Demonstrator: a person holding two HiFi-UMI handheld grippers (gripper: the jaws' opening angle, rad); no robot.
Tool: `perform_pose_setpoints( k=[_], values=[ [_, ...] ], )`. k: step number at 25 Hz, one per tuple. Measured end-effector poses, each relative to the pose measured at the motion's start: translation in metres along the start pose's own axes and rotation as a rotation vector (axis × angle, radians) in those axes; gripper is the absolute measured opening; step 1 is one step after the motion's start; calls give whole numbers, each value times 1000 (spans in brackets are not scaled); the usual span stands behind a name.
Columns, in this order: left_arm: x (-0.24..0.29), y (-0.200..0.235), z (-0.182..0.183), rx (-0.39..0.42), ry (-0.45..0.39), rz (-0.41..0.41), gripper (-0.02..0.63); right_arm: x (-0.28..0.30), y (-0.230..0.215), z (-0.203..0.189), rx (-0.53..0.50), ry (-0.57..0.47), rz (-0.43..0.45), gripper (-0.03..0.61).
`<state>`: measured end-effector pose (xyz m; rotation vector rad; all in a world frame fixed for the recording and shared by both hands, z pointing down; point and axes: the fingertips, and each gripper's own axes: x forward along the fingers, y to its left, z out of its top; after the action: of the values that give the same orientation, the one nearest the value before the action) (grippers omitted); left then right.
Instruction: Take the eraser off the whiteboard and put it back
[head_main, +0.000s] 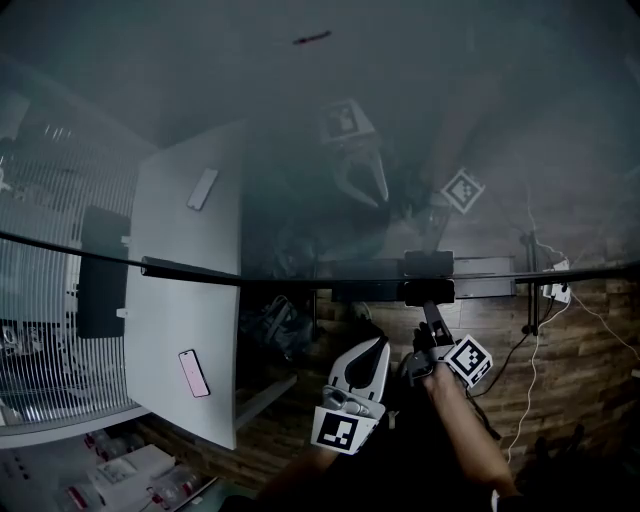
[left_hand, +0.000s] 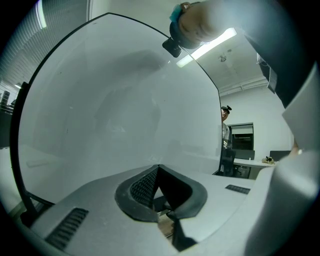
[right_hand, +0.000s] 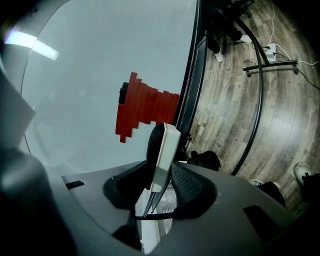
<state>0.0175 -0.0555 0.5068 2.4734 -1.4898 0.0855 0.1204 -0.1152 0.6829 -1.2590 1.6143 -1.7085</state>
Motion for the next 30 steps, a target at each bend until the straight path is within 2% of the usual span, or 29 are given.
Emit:
perform_pose_setpoints(
  k=[8, 13, 17, 21, 30],
  values=[
    [2, -4, 7, -3, -32, 7, 8, -7, 4, 7, 4, -9, 13, 150],
    [-3, -6, 10, -12, -48, 12, 8, -10, 10, 9, -48, -3, 29, 146],
    [-7, -7, 13, -12, -64, 20, 8, -15, 14, 8, -38, -5, 15, 143],
    [-10, -8, 19, -13, -84, 26, 8, -17, 22, 9, -56, -4, 39, 141],
    [-14, -20, 30, 13, -122, 23, 8, -31, 37, 14, -140, -5, 51, 140]
  ],
)
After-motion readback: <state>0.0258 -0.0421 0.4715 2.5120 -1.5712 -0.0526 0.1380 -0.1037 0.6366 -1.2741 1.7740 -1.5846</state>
